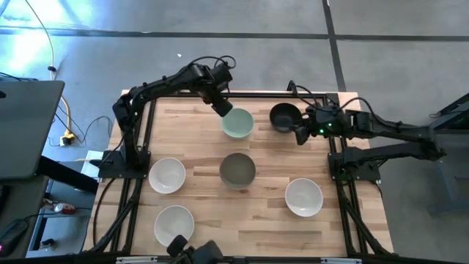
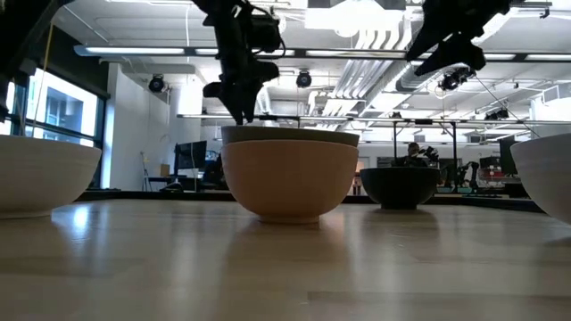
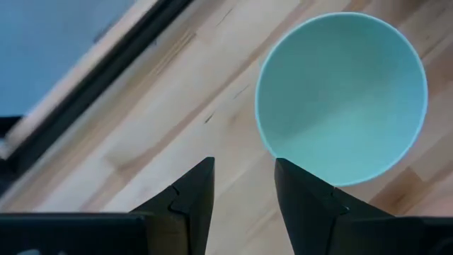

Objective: Nest bowls inside each other
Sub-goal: Stack the light blue bowl on top of the grey bowl

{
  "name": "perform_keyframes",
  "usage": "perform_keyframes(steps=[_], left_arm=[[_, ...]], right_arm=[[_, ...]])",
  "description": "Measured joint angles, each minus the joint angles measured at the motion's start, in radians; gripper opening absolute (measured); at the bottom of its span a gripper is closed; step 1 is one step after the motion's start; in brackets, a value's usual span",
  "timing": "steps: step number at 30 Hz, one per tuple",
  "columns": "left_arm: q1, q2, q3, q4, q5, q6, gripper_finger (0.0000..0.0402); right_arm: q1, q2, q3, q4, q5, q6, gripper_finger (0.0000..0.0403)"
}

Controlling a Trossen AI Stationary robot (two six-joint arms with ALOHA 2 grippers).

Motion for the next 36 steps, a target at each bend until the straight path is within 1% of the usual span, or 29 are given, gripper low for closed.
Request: perform_keyframes(steps=[2,5,15,20,23,28,36], left_arm=[[0.017,0.009,0.000,0.000,0.046,-0.014,0.0139],[0.028,0.031,0.000,0.001,0.083,-0.021,0.0139],[-0.009,0.155,-0.001,0.003,0.108,-0.055,0.0139],[-0.034,0.222,-0.001,0.015,0.113,-0.059,0.0139],[-0.045,0.247,-0.001,0.041,0.141,-0.065,0.0139],[-0.050,0.259,-0.001,0.069,0.151,-0.073,0.0139],[-0.038,0.261,-0.001,0.060,0.148,-0.073,0.0131]], right_arm=[[0.000,0.020,0.000,0.040,-0.002,-0.019,0.0172],[0.000,0.039,0.000,0.088,-0.009,-0.043,0.0172],[0.000,0.050,0.000,0.122,-0.027,-0.065,0.0172],[0.000,0.050,0.000,0.122,-0.074,-0.090,0.0172],[0.001,0.050,0.000,0.119,-0.083,-0.091,0.0172],[0.001,0.050,0.000,0.119,-0.098,-0.099,0.0172],[0.001,0.049,0.000,0.119,-0.105,-0.124,0.0172]])
